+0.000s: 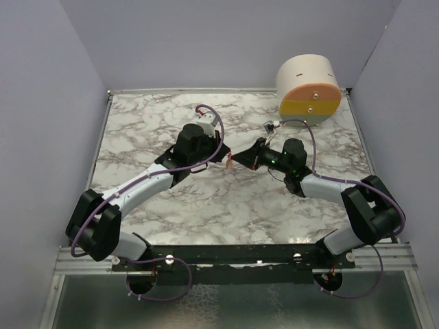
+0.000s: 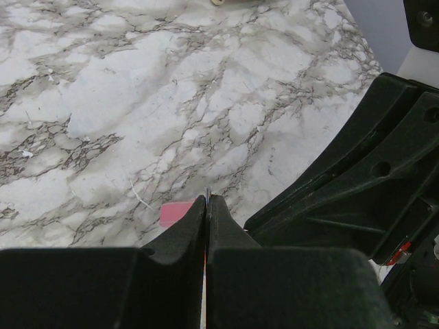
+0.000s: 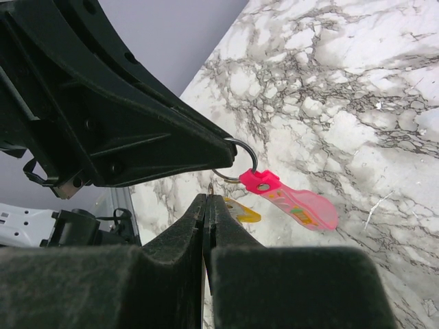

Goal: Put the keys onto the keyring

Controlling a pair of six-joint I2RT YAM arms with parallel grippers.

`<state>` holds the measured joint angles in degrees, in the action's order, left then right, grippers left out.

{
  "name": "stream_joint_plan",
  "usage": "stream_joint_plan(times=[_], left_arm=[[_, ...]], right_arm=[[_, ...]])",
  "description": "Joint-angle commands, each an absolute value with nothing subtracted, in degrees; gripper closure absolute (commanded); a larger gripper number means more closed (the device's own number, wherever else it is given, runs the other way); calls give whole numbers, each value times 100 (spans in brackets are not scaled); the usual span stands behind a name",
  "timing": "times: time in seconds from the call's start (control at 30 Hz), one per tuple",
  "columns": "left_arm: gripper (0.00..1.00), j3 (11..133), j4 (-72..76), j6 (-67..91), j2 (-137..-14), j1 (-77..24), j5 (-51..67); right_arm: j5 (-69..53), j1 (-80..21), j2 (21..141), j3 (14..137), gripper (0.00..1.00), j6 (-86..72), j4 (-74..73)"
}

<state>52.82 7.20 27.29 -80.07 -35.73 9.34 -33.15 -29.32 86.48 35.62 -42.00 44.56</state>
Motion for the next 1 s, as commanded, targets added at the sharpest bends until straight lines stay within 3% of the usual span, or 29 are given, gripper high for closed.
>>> stream_joint_plan(times=[0.0, 0.97], left_arm=[[100, 5461, 808, 2697, -8042, -3634, 802], [100, 5531, 700, 2637, -8003, -3746, 730]], right_arm=[[-3139, -2967, 8717, 3511, 99, -4263, 4737], [-3083, -2974, 8875, 3531, 99, -4333, 4793]])
